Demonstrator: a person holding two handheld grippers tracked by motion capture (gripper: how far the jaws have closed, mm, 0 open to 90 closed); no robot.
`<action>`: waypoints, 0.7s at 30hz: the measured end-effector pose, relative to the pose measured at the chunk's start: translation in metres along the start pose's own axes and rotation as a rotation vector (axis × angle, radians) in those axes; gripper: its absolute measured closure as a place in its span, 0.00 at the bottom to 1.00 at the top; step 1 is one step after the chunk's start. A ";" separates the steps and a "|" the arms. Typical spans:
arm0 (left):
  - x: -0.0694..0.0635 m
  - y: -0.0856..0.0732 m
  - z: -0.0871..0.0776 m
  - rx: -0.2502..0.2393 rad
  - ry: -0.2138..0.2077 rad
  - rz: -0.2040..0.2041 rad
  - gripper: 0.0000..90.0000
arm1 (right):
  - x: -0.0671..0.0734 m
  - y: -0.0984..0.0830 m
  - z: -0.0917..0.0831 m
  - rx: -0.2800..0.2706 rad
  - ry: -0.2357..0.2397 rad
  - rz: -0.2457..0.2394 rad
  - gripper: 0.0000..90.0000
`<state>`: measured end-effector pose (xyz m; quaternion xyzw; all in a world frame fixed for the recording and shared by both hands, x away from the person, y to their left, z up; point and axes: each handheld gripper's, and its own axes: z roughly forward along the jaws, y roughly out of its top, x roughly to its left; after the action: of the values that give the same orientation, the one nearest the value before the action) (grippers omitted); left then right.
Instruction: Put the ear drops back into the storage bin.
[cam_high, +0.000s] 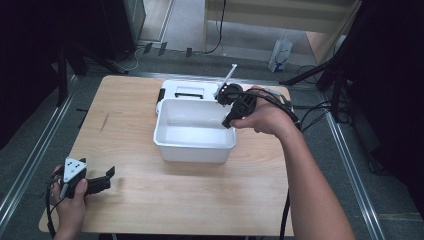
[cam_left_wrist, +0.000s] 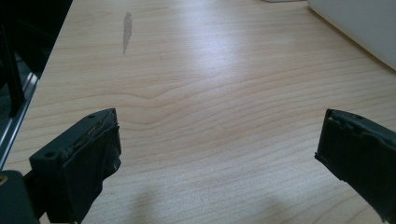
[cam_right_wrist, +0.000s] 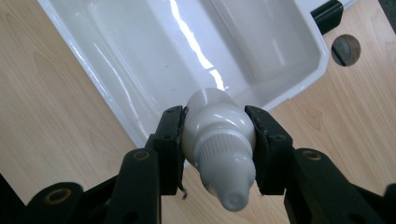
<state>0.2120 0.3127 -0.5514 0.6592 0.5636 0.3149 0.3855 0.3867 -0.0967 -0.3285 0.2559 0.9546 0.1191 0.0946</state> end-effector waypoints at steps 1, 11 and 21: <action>0.000 0.000 0.000 0.000 0.000 0.000 0.00 | 0.000 0.000 0.000 0.000 0.000 0.000 0.67; 0.000 0.000 0.000 0.000 -0.003 0.000 0.00 | 0.005 0.008 0.017 0.004 0.017 -0.048 0.67; 0.000 0.000 0.000 0.000 -0.003 0.000 0.00 | 0.003 0.001 0.042 0.016 0.032 -0.087 0.67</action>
<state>0.2122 0.3128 -0.5515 0.6598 0.5630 0.3140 0.3862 0.3950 -0.0868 -0.3688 0.2131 0.9672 0.1112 0.0821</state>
